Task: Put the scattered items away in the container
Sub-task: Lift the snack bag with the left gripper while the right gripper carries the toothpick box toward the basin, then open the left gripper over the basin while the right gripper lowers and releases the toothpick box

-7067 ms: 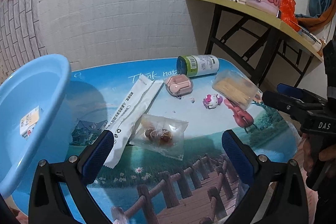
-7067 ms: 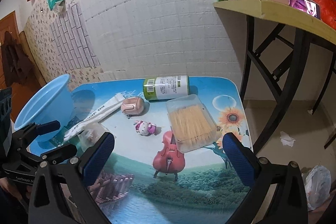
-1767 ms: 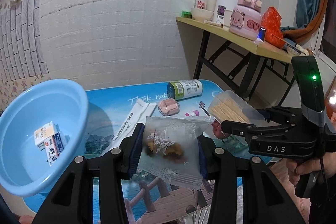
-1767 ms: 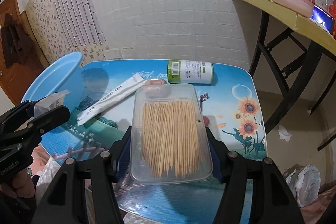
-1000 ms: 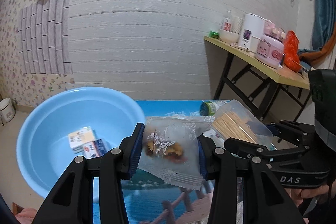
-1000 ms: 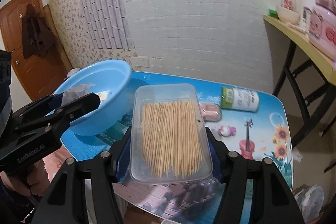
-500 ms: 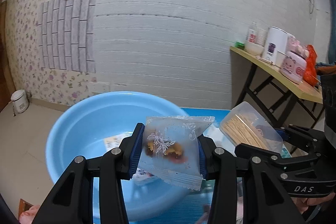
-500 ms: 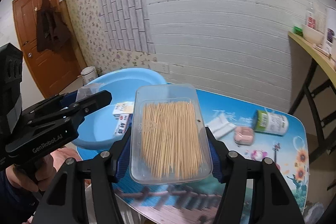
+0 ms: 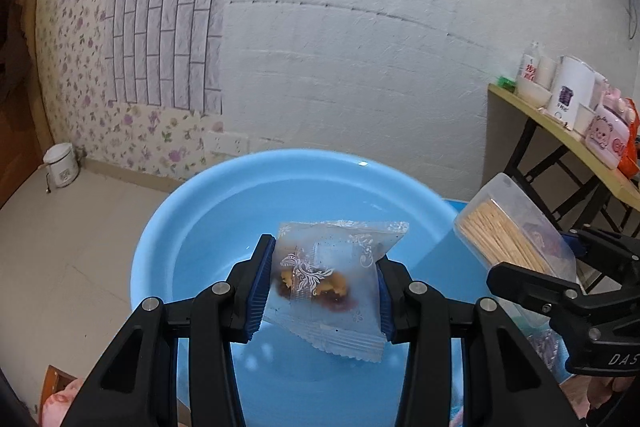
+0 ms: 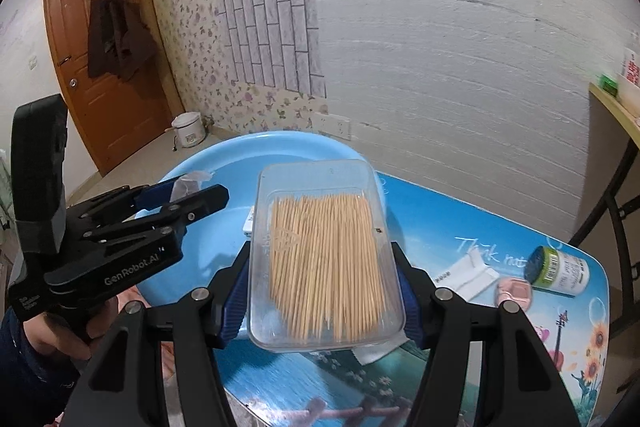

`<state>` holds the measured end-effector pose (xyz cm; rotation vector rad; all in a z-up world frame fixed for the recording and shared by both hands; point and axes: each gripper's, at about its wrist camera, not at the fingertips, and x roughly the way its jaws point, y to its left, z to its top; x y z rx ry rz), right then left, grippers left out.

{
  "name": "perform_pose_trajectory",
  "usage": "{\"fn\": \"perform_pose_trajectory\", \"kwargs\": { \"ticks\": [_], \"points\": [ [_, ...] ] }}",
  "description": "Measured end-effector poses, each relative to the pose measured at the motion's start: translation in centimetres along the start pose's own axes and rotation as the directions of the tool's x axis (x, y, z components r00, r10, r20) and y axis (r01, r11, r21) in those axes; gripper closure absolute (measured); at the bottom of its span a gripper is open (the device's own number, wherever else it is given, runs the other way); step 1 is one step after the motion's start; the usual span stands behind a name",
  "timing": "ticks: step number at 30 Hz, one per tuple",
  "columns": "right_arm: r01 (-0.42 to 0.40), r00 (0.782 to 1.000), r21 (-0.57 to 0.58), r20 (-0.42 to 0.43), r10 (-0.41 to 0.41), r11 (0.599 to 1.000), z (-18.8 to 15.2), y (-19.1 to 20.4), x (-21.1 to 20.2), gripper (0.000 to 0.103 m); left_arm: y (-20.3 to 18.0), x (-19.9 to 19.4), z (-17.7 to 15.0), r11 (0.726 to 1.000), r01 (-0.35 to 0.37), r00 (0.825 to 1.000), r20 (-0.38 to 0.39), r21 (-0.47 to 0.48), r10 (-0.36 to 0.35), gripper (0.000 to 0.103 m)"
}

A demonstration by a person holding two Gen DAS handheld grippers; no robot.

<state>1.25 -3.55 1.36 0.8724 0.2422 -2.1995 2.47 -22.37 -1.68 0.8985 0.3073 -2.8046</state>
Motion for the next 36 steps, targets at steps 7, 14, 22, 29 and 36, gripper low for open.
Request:
{"fn": "perform_pose_trajectory", "kwargs": {
  "ticks": [7, 14, 22, 29, 36],
  "points": [
    [-0.014, 0.999, -0.012, -0.037, 0.014, 1.0, -0.2, 0.9, 1.9, 0.039, 0.7, 1.5, -0.9, 1.0, 0.007, 0.999, -0.042, -0.005, -0.008, 0.061],
    [-0.013, 0.999, -0.014, -0.052, 0.012, 1.0, 0.1, 0.8, 2.8, 0.039, 0.8, 2.2, -1.5, 1.0, 0.017, 0.998, -0.064, -0.002, -0.017, 0.056],
    [-0.017, 0.999, -0.022, -0.047, 0.016, 1.0, 0.5, 0.7, 3.2, 0.039, 0.8, 0.8, -0.9, 1.0, 0.018, 1.0, -0.003, 0.002, -0.018, 0.029],
    [-0.029, 0.998, -0.025, -0.053, 0.027, 0.999, 0.3, 0.7, 3.4, 0.039, 2.3, 0.3, -0.7, 0.999, 0.004, 1.0, 0.017, -0.052, -0.003, 0.029],
    [-0.036, 0.998, -0.044, -0.053, 0.034, 0.998, 0.7, 1.5, 3.5, 0.039, 2.9, -1.3, 0.0, 0.998, 0.005, 0.998, 0.068, -0.065, -0.001, 0.029]
  ]
}}
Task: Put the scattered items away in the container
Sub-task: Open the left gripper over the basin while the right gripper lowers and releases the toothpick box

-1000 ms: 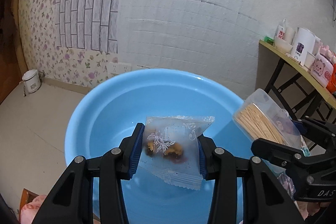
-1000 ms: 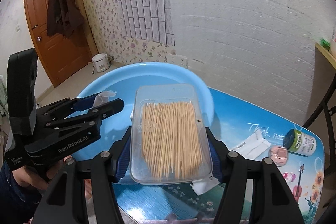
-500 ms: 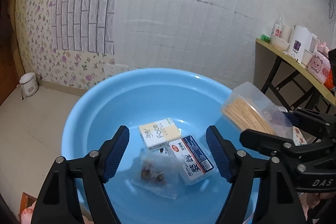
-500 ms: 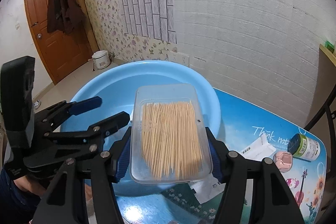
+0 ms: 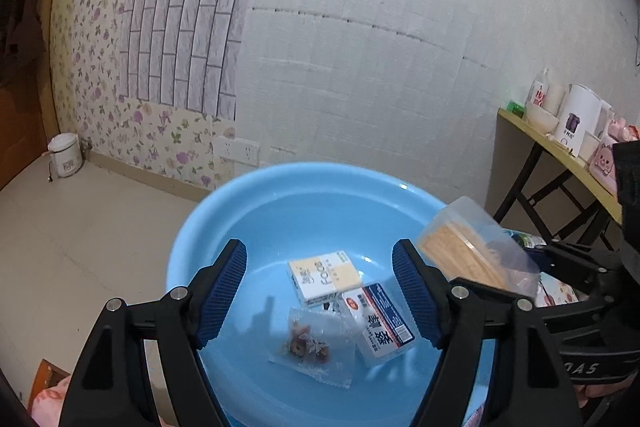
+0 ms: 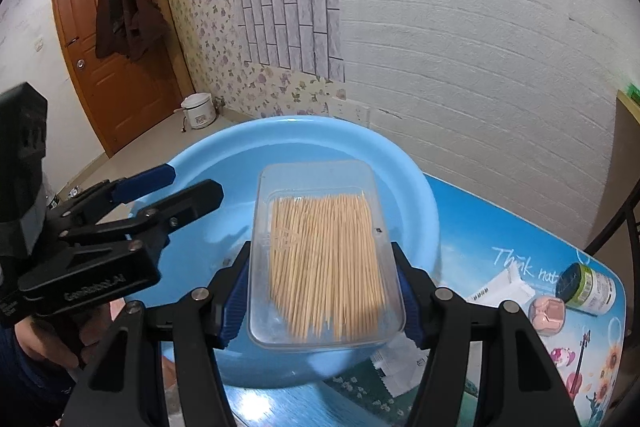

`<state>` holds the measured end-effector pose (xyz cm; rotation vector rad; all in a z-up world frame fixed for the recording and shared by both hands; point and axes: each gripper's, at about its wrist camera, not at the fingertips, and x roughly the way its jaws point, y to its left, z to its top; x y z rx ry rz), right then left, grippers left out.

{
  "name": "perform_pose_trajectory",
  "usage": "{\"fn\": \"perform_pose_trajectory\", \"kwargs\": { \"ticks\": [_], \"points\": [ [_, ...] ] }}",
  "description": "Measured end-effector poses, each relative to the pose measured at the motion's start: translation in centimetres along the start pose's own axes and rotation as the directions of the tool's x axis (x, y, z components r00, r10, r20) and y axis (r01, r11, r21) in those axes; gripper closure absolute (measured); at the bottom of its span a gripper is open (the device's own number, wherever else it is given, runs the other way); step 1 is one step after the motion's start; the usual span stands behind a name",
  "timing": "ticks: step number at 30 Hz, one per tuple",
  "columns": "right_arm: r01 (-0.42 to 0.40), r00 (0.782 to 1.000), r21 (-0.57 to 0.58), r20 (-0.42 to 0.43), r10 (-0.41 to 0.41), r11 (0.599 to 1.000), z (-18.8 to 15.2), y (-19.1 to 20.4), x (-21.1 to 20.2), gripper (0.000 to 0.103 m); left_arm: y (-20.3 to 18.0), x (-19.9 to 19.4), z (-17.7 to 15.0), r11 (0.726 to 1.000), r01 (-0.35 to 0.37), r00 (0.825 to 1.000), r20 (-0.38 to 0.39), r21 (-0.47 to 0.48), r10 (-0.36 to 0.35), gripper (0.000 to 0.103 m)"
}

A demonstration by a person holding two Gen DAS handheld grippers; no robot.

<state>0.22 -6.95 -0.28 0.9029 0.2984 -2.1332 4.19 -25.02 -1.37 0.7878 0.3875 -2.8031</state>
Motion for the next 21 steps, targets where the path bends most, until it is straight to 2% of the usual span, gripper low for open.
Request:
{"fn": "perform_pose_trajectory", "kwargs": {
  "ticks": [9, 16, 17, 20, 21],
  "points": [
    [-0.027, 1.0, -0.044, -0.002, 0.027, 0.999, 1.4, 2.2, 0.9, 0.039, 2.4, -0.6, 0.4, 0.998, -0.043, 0.999, 0.008, -0.045, 0.043, 0.03],
    [-0.055, 0.997, -0.058, -0.05, 0.052, 0.997, 1.0, 3.1, 1.9, 0.039, 3.8, -0.3, 0.3, 0.995, -0.073, 0.997, 0.0, -0.066, 0.073, 0.029],
    [-0.053, 0.997, -0.063, -0.054, 0.05, 0.997, 0.9, 3.2, 2.0, 0.038, 4.0, -0.2, 0.3, 0.995, -0.075, 0.997, -0.001, -0.069, 0.075, 0.028],
    [-0.035, 0.998, -0.075, -0.048, 0.031, 0.997, 0.6, 3.6, 1.8, 0.023, 4.4, -0.3, 0.3, 0.994, -0.08, 0.997, 0.002, -0.078, 0.081, 0.028],
    [-0.036, 0.999, -0.077, -0.04, 0.033, 0.996, 0.6, 3.8, 1.7, 0.021, 4.5, -0.4, 0.3, 0.994, -0.08, 0.997, 0.003, -0.079, 0.081, 0.028]
  ]
}}
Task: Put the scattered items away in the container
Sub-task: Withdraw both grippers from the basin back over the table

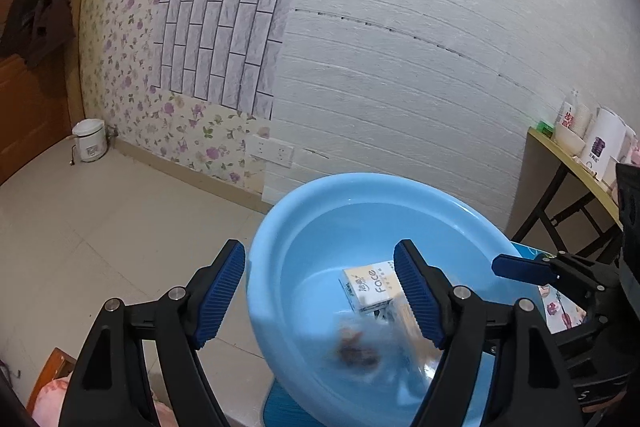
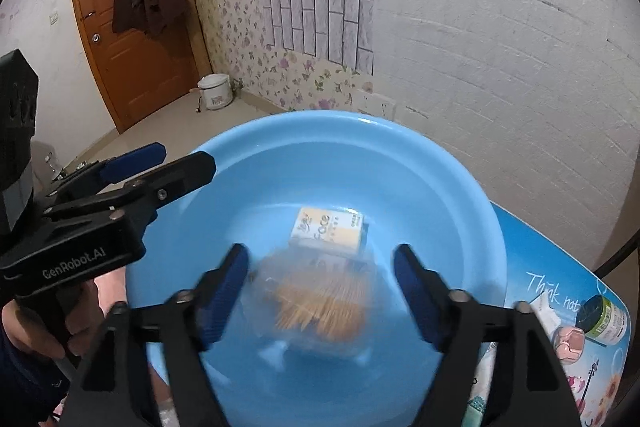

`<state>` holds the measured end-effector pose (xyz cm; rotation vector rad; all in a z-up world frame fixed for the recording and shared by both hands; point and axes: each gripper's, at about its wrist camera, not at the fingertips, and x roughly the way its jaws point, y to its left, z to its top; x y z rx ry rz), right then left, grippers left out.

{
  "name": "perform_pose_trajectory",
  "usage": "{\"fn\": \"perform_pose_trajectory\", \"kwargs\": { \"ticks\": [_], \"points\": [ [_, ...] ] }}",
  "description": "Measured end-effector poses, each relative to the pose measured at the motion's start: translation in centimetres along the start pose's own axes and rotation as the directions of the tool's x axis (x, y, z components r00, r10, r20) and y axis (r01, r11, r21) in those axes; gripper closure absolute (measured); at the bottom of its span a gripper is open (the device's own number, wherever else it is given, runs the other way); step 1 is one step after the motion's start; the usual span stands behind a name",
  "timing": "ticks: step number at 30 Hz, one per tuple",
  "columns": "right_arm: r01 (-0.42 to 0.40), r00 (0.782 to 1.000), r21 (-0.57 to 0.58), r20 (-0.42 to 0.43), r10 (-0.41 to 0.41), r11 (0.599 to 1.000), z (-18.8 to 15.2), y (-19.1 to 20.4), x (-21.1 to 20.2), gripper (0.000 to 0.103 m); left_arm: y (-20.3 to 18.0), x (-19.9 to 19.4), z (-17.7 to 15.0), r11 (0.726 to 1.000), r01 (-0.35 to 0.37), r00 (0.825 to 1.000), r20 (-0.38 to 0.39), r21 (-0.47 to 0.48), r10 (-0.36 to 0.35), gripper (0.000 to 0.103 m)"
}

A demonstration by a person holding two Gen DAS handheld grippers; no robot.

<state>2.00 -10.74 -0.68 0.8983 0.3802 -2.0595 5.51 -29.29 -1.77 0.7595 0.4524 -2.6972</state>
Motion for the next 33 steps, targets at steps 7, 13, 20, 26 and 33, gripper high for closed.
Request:
{"fn": "perform_pose_trajectory", "kwargs": {
  "ticks": [7, 13, 20, 26, 33],
  "points": [
    [-0.005, 1.0, 0.026, 0.02, 0.005, 1.0, -0.1, -0.3, -1.0, 0.021, -0.3, -0.5, -0.2, 1.0, 0.006, 1.0, 0.002, 0.003, -0.006, 0.028],
    [0.001, 1.0, 0.072, 0.031, -0.004, 0.997, -0.7, -1.5, -2.1, 0.021, -1.6, -0.6, -0.3, 0.999, 0.02, 1.0, -0.001, 0.031, -0.02, 0.028],
    [0.004, 0.996, 0.121, 0.092, -0.016, 0.993, -2.0, -2.9, -5.2, 0.021, -3.8, -1.2, -0.4, 0.997, 0.044, 0.999, 0.002, 0.056, -0.044, 0.027],
    [0.05, 0.988, 0.179, 0.134, -0.074, 0.983, -3.7, -5.4, -8.7, 0.021, -7.2, -2.1, -1.0, 0.989, 0.089, 0.996, 0.007, 0.117, -0.091, 0.019],
    [0.125, 0.978, 0.288, 0.126, -0.167, 0.949, -7.8, -9.8, -12.0, 0.021, -11.8, -3.3, -2.1, 0.969, 0.174, 0.984, 0.006, 0.177, -0.177, 0.009]
  ]
}}
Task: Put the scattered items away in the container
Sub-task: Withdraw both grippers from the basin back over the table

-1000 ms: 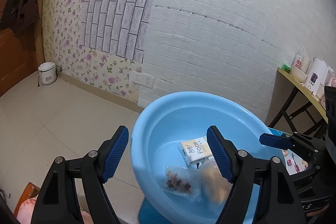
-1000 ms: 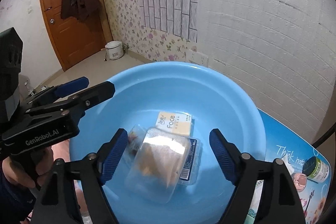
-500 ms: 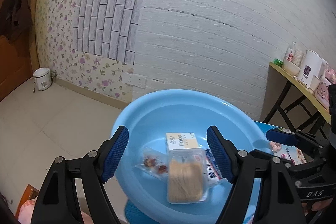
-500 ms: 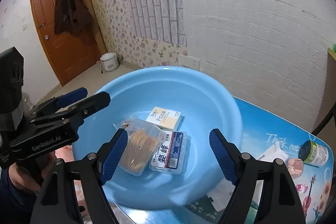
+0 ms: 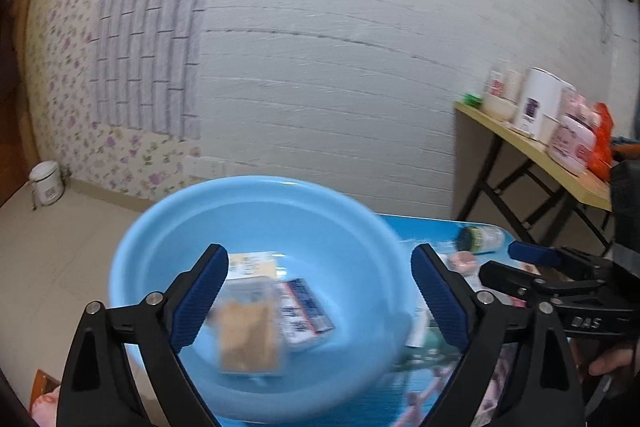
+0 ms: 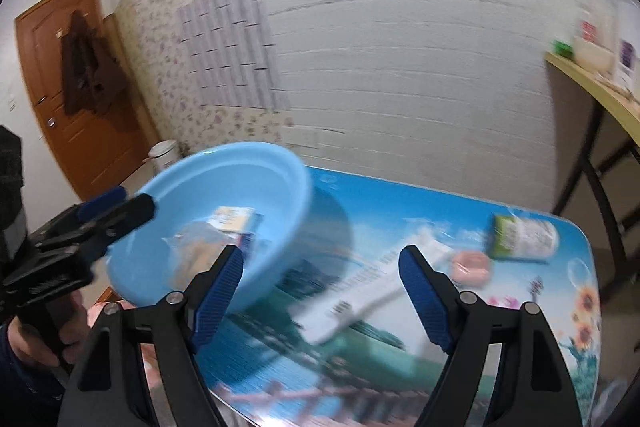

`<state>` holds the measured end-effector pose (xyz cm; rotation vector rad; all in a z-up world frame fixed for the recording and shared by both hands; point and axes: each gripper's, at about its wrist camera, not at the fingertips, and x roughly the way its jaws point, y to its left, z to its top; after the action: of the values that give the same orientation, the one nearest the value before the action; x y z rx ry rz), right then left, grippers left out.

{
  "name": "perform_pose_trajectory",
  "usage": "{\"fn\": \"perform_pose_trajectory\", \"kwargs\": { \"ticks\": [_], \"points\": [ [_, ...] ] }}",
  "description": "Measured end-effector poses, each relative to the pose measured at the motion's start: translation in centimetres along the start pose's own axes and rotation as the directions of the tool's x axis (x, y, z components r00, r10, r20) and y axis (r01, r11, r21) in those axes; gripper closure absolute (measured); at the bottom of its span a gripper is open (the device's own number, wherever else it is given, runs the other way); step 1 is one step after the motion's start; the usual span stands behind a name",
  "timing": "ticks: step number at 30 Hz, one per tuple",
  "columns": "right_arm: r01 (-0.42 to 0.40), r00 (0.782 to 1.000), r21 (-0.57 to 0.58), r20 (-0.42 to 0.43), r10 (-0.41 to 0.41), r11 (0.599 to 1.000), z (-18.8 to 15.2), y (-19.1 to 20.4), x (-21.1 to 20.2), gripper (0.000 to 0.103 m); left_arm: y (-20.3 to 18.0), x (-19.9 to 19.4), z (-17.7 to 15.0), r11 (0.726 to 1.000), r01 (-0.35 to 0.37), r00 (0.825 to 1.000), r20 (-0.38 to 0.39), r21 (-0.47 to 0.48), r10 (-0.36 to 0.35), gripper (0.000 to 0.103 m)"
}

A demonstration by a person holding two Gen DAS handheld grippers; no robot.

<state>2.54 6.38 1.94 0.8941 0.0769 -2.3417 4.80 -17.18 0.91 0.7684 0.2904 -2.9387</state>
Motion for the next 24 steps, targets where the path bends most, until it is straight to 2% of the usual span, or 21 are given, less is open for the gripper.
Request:
{"fn": "perform_pose_trajectory", "kwargs": {
  "ticks": [4, 8, 11, 17, 20, 24],
  "points": [
    [0.029, 1.0, 0.061, 0.005, -0.03, 0.998, -1.4, -3.3, -1.5, 0.019, -3.5, 0.1, -0.6, 0.997, 0.045, 0.999, -0.01, 0.057, -0.044, 0.004],
    [0.055, 0.998, 0.122, 0.004, -0.056, 0.991, -2.7, -6.1, -3.0, 0.019, -6.7, 0.5, -1.1, 0.992, 0.079, 0.996, -0.04, 0.099, -0.075, 0.002],
    [0.058, 0.998, 0.166, 0.005, -0.06, 0.984, -3.6, -8.1, -4.0, 0.0, -8.4, 0.5, -1.3, 0.987, 0.112, 0.993, -0.048, 0.115, -0.107, 0.002],
    [0.077, 0.995, 0.189, 0.054, -0.089, 0.979, -4.3, -10.1, -5.7, 0.0, -11.0, 0.5, -1.9, 0.978, 0.144, 0.988, -0.068, 0.15, -0.136, 0.002],
    [0.086, 0.987, 0.193, 0.117, -0.11, 0.977, -4.8, -10.8, -6.6, 0.0, -11.5, 0.4, -2.1, 0.977, 0.152, 0.987, -0.074, 0.151, -0.142, 0.002],
    [0.094, 0.994, 0.162, 0.043, -0.102, 0.982, -4.7, -10.8, -5.8, 0.0, -12.0, 0.7, -2.5, 0.975, 0.157, 0.986, -0.088, 0.155, -0.144, 0.002]
  ]
}}
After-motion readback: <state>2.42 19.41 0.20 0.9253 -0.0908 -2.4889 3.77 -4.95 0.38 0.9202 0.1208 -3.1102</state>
